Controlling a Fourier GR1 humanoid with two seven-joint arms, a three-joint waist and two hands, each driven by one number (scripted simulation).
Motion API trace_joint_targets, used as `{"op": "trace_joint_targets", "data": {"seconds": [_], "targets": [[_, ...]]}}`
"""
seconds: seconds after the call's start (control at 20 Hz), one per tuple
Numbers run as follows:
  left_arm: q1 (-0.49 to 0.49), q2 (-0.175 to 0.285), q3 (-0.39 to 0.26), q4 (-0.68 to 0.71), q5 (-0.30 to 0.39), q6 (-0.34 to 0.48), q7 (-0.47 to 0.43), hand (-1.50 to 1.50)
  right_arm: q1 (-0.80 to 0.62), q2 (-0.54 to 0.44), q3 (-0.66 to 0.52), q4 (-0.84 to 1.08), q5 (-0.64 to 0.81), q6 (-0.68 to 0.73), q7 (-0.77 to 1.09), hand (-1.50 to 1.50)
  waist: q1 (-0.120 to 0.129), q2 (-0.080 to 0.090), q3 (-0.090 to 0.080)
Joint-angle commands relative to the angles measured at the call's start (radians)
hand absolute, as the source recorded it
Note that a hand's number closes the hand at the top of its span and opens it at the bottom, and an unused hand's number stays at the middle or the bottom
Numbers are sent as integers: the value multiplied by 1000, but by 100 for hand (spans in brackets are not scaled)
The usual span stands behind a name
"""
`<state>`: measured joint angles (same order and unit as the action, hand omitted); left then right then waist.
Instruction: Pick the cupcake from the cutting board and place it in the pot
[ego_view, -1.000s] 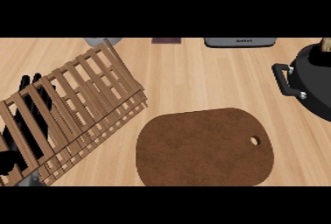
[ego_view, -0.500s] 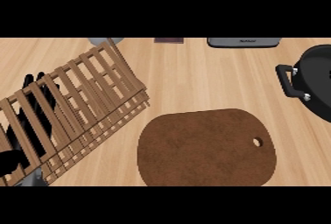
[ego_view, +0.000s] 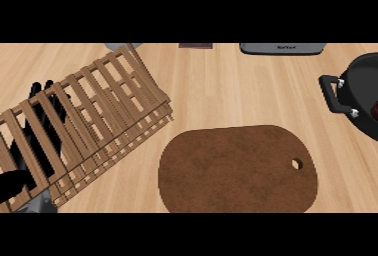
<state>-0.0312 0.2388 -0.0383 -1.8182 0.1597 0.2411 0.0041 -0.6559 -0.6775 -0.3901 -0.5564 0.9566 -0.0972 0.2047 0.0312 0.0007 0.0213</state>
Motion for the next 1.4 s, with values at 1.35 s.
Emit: {"op": "trace_joint_targets", "data": {"seconds": [1.35], "targets": [[36, -109, -73, 145, -88, -26, -58, 0, 64, -178, -597, 205, -641, 43, -667, -150, -39, 16, -18]]}}
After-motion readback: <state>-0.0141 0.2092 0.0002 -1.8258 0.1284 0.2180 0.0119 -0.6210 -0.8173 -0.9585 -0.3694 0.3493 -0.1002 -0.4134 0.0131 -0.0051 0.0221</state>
